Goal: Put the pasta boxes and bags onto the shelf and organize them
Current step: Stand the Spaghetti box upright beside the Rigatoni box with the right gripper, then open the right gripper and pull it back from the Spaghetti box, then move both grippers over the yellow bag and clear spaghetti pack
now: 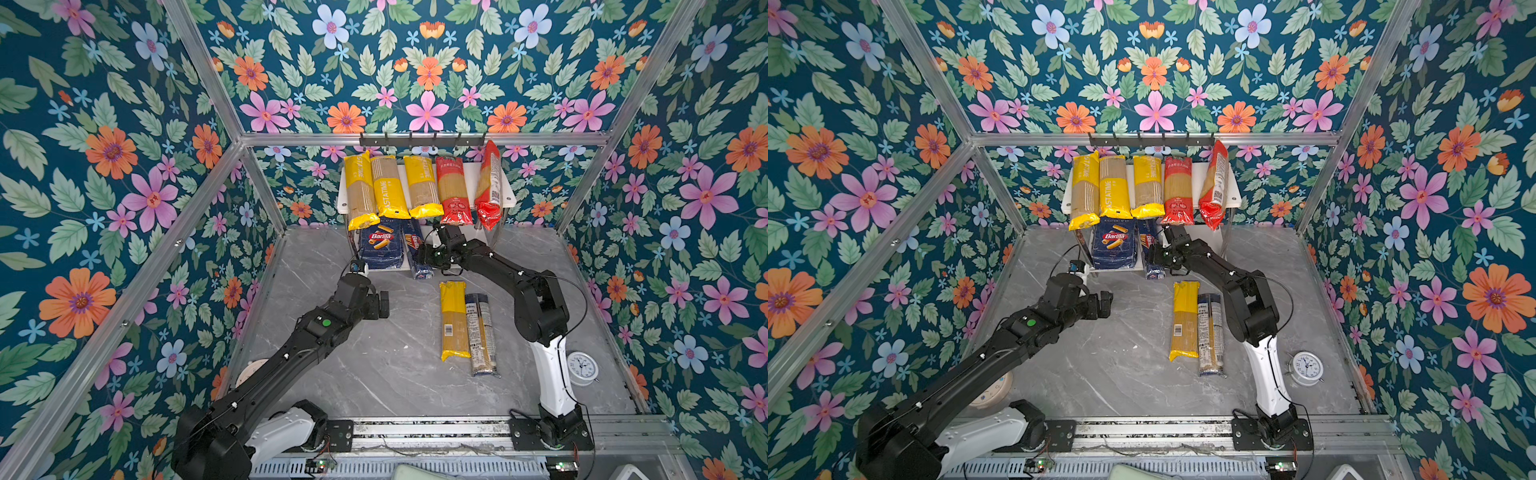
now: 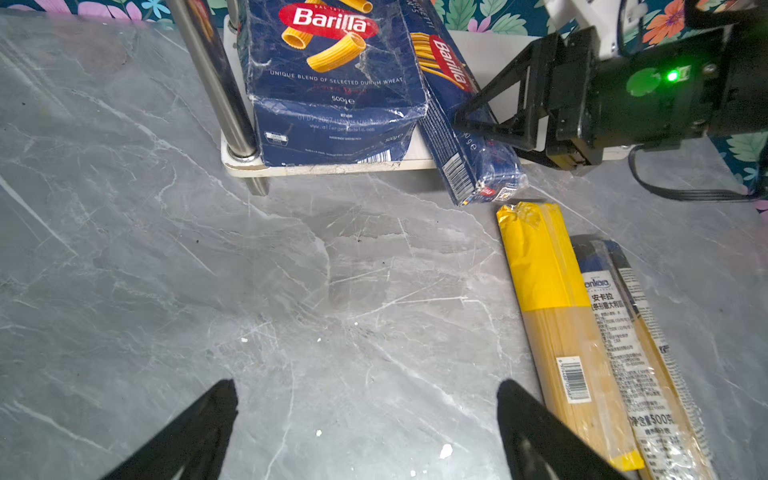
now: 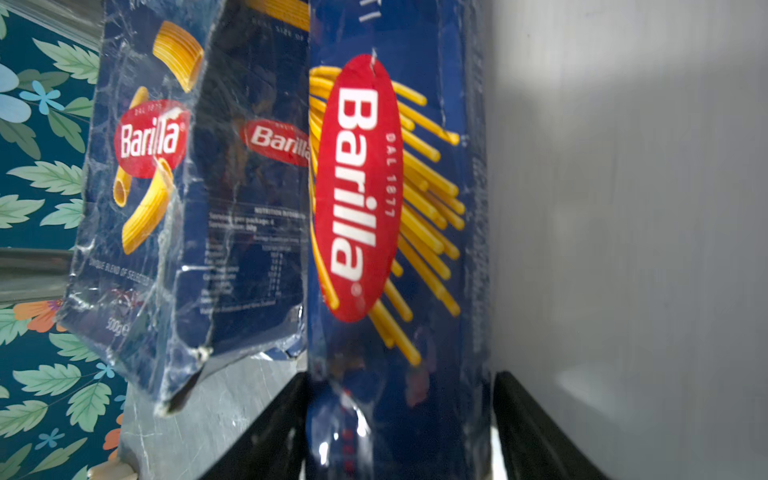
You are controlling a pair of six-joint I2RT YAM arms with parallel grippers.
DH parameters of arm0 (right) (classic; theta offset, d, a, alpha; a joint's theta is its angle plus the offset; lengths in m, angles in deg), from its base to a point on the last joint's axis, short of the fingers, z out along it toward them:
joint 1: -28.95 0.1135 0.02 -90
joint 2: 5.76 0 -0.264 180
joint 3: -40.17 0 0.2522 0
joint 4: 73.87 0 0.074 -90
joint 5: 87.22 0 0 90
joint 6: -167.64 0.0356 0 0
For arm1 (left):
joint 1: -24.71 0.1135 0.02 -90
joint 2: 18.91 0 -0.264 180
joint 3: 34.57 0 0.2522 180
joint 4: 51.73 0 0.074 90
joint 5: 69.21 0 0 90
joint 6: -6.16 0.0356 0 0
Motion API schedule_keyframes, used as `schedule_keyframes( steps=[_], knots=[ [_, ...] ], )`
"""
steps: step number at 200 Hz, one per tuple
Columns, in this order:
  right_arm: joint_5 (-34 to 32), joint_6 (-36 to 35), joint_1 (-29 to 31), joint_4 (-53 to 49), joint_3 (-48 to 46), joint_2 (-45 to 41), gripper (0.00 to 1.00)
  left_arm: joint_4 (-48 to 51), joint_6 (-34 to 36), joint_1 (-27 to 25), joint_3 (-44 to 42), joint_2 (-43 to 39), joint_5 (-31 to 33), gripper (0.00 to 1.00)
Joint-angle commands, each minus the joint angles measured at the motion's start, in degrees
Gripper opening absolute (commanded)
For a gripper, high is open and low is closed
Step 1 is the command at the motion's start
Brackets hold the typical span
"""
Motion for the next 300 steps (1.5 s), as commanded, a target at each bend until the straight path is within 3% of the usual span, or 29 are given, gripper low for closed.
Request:
schedule_keyframes(
  steps=[1,51,131,217,269,300],
  knots=[
    [-0.8,0.1,0.1,0.0,-1.5,-1.6,0.69,-1.1,-1.1,0.1,-0.8,-1.2,-0.4,0.99],
    [4.9,1.7,1.2,0.4,-3.1,-2.4,0.70,-1.8,-2.7,0.1,-3.7,-5.3,-1.2,0.99],
    [0.7,1.1,3.2,-1.1,-6.9,-7.0,0.76,-1.2,-3.7,0.1,-6.5,-9.2,-1.8,0.99],
    [-3.4,0.6,5.3,-2.7,-24.1,-21.3,0.79,-5.5,-3.6,0.0,-8.7,-6.2,-4.5,0.99],
    [-3.4,1.1,6.0,-6.6,-35.9,-32.8,0.81,-11.7,-11.4,-1.4,-12.3,-5.0,-7.5,0.99],
    [-3.3,0.4,5.9,-12.8,-41.6,-40.8,0.84,-14.1,-17.1,-5.9,-12.6,-2.8,-5.5,0.99]
  ],
)
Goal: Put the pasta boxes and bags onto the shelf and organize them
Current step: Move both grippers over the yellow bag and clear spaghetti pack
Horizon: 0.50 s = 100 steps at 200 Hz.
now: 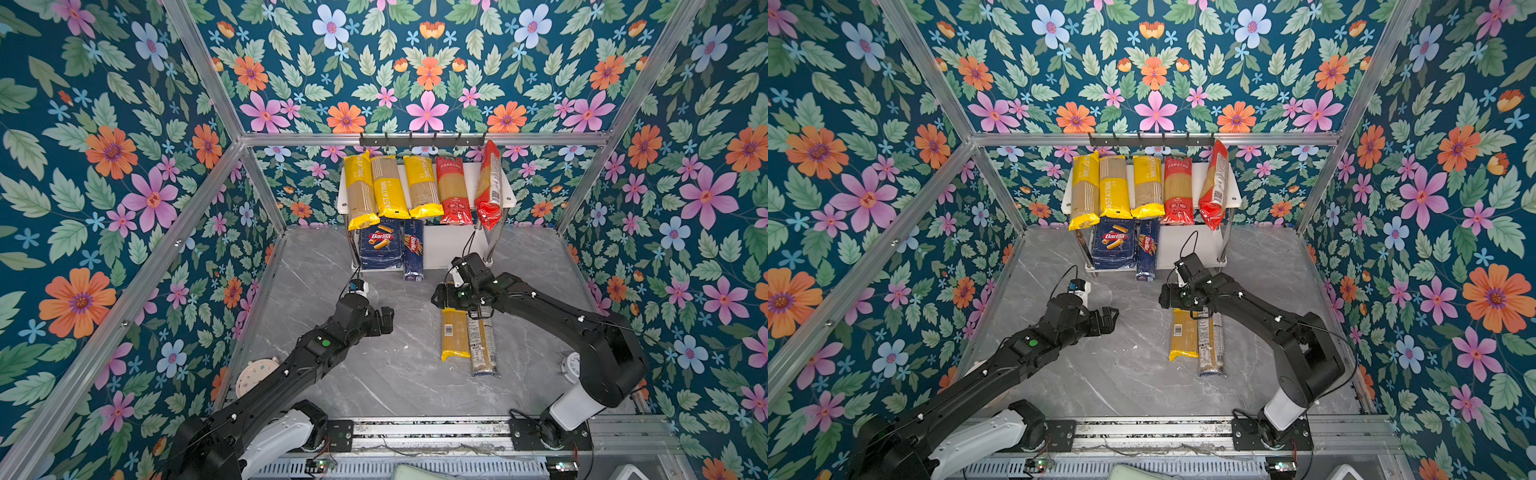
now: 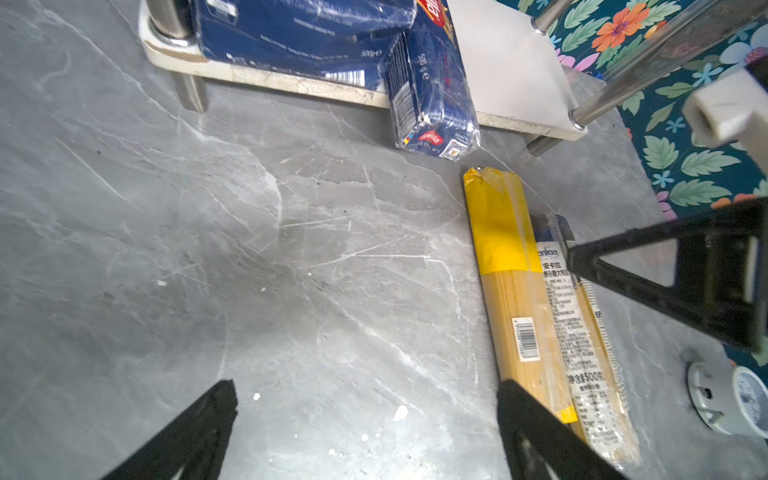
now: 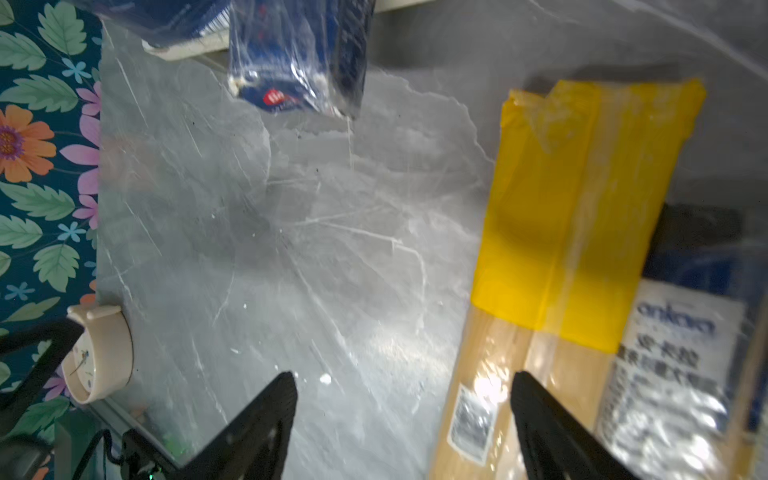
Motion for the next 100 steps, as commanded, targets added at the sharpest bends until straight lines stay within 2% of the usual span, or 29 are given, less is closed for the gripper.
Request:
schedule_keyframes(
  steps=[1,38,55,75,100],
  knots=[
    [-0.4,-0.8,0.0,-6.0,-3.0,-4.7,0.84,-4.2,-5.7,-3.0,0.5,1.4,1.2,0.99],
    [-4.6,2.8,-0.3,-13.6,-9.6,-16.5,0.90,-4.5,-9.7,-15.8,5.5,9.6,8.6,0.99],
    [-3.2,4.4,-1.1,-16.2,-12.2,-20.6,0.92,-5.8,-11.6,-20.2,8.2,14.3,9.8,0.99],
    [-1.4,5.6,-1.0,-17.3,-15.8,-24.6,0.92,-7.1,-12.5,-24.6,11.8,20.0,10.8,0.99],
    [-2.2,7.8,-1.0,-19.0,-19.7,-29.7,0.92,-8.0,-13.9,-28.5,15.5,26.3,11.6,0.99]
  ],
)
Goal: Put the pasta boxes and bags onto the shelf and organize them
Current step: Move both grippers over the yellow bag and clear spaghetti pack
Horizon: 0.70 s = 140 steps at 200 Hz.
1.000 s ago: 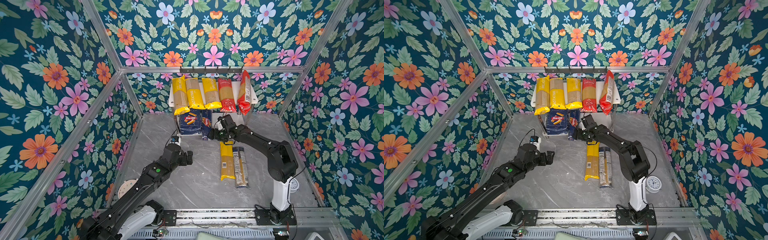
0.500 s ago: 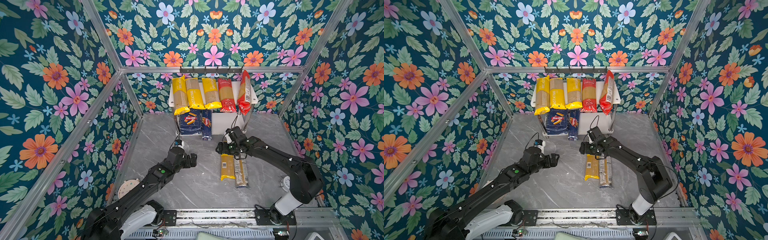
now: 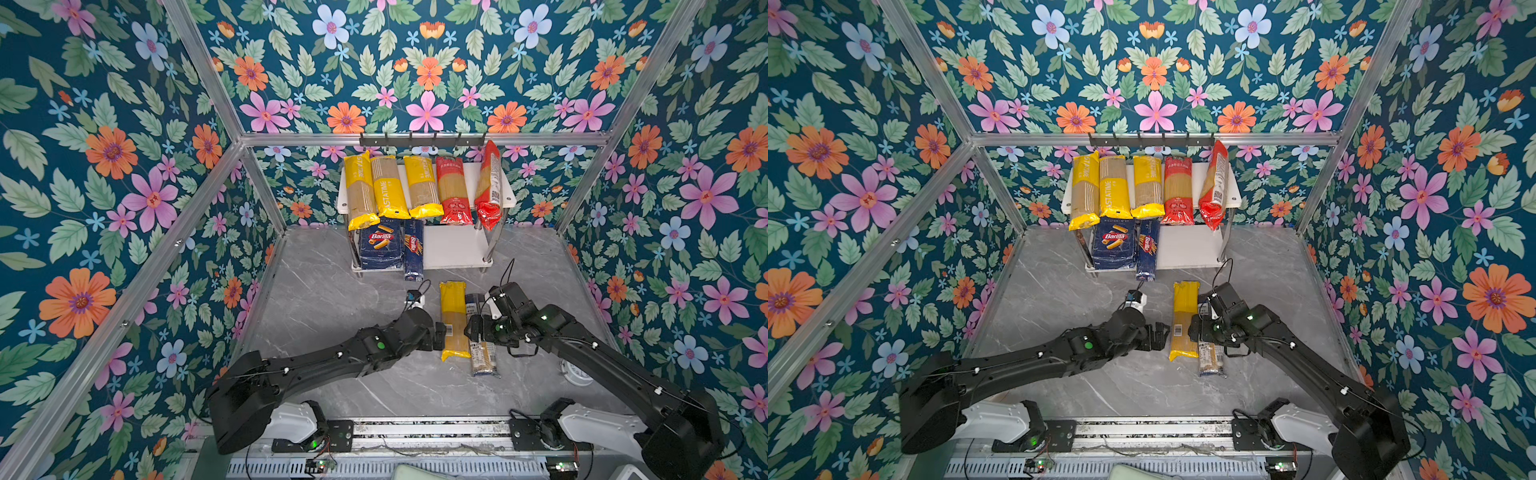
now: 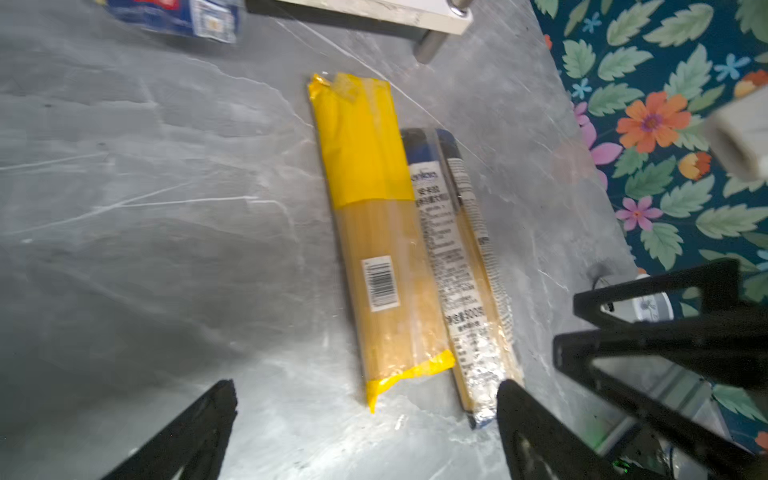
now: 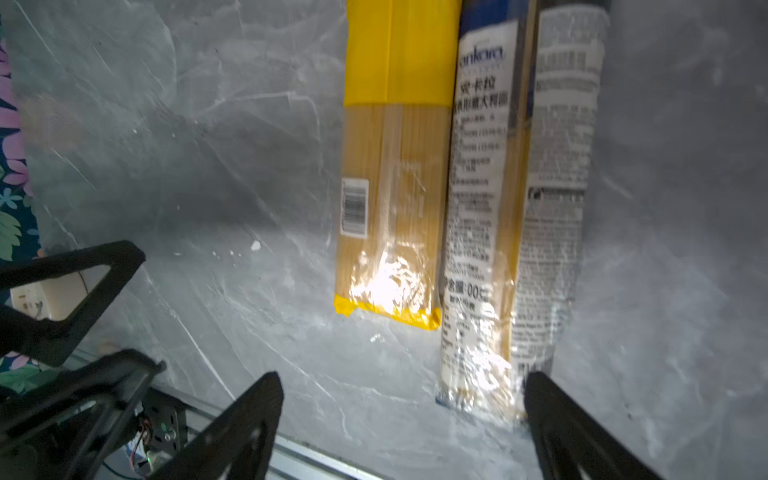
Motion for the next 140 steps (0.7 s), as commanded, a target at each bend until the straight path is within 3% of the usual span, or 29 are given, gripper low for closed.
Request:
schedule_keyframes(
  steps=[1,51,140],
  knots=[
    [-0.7,2.8,0.0,-3.4,-2.3,-3.3,0.92,-2.1,-2.6,-2.5,2.5,4.1,2.6,0.99],
    [0.0,6.1,-0.1,-4.0,-8.0,-6.4,0.92,-0.5,-5.6,-5.4,5.2,8.6,4.8,0.99],
    [0.8,6.1,-0.2,-1.4,-9.1,-3.5,0.92,3.6,-9.6,-6.1,-0.2,2.1,8.2,0.99]
  ],
)
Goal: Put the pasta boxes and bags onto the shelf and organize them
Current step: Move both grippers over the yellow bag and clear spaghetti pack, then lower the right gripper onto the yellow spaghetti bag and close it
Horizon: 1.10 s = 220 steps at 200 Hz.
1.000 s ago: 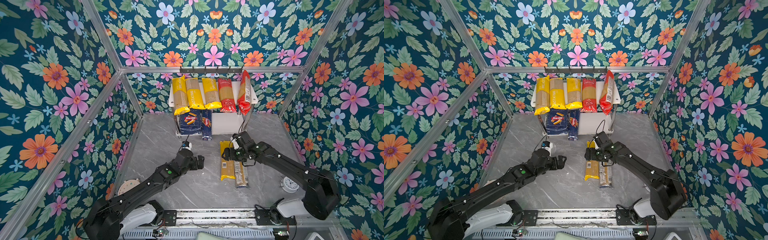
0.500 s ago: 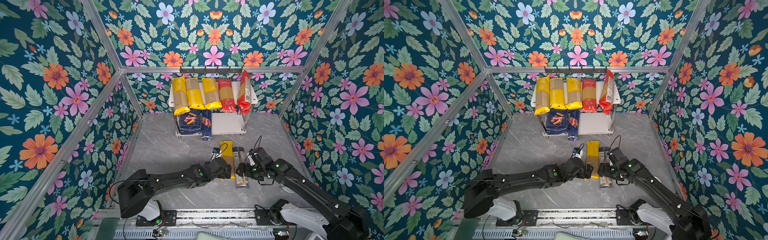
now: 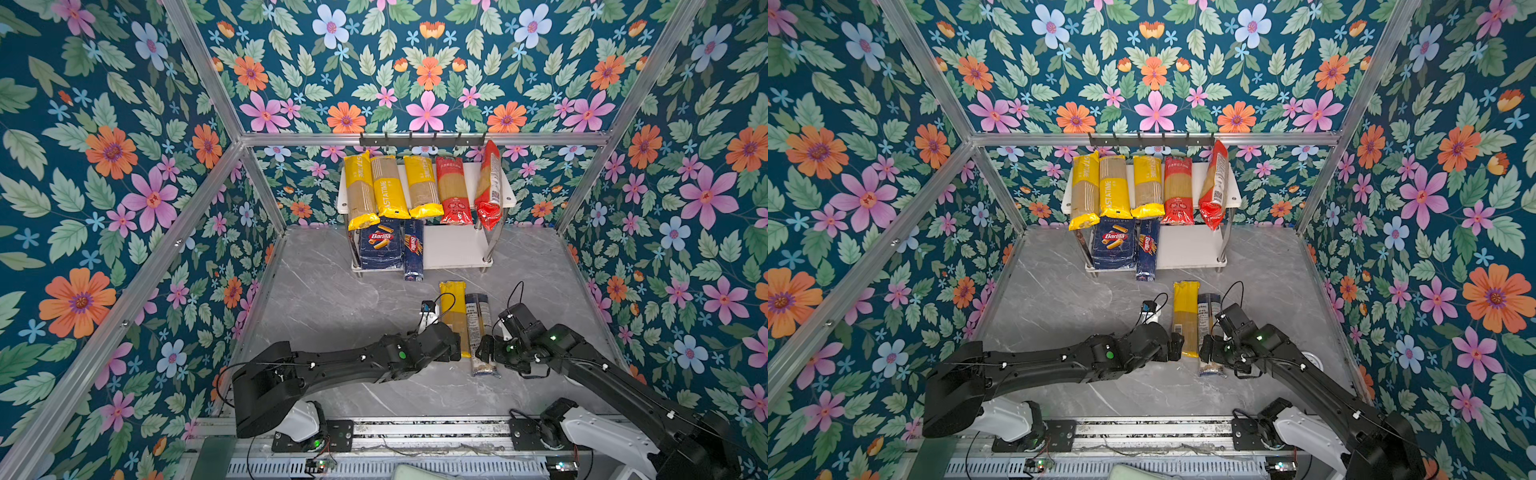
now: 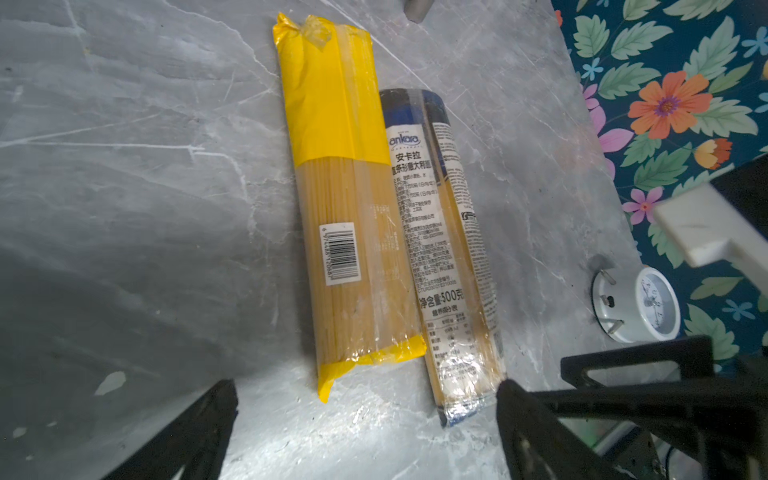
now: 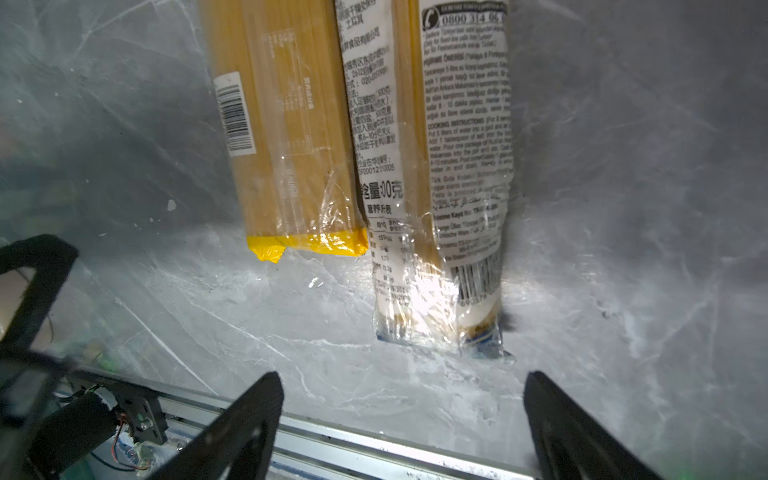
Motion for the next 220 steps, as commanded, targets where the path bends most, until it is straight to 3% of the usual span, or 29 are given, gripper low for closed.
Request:
schedule_keyframes(
  steps=[1,45,106,169,190,220],
  knots=[
    [0.2,0.3,0.0,1.5,0.0,1.5,0.92,2.1,-1.3,0.0,-1.5,-1.9,2.2,0.99],
    [2.7,-1.1,0.0,5.4,4.1,3.6,0.91,3.8,-2.2,0.0,-5.1,-6.9,4.4,0.99],
    [6.9,-1.0,0.1,11.5,9.9,15.1,0.90,7.0,0.0,2.1,-8.0,-12.6,5.4,0.99],
    [9.1,0.1,0.3,16.1,14.9,27.7,0.90,5.7,4.4,9.1,-12.3,-16.9,-1.4,0.95],
    [7.4,1.1,0.5,15.3,16.2,31.6,0.90,5.4,6.5,12.4,-12.8,-17.7,-4.4,0.89],
    [4.0,1.6,0.5,13.3,17.3,34.1,0.91,5.0,9.1,16.7,-12.9,-17.9,-8.0,0.89]
  ],
)
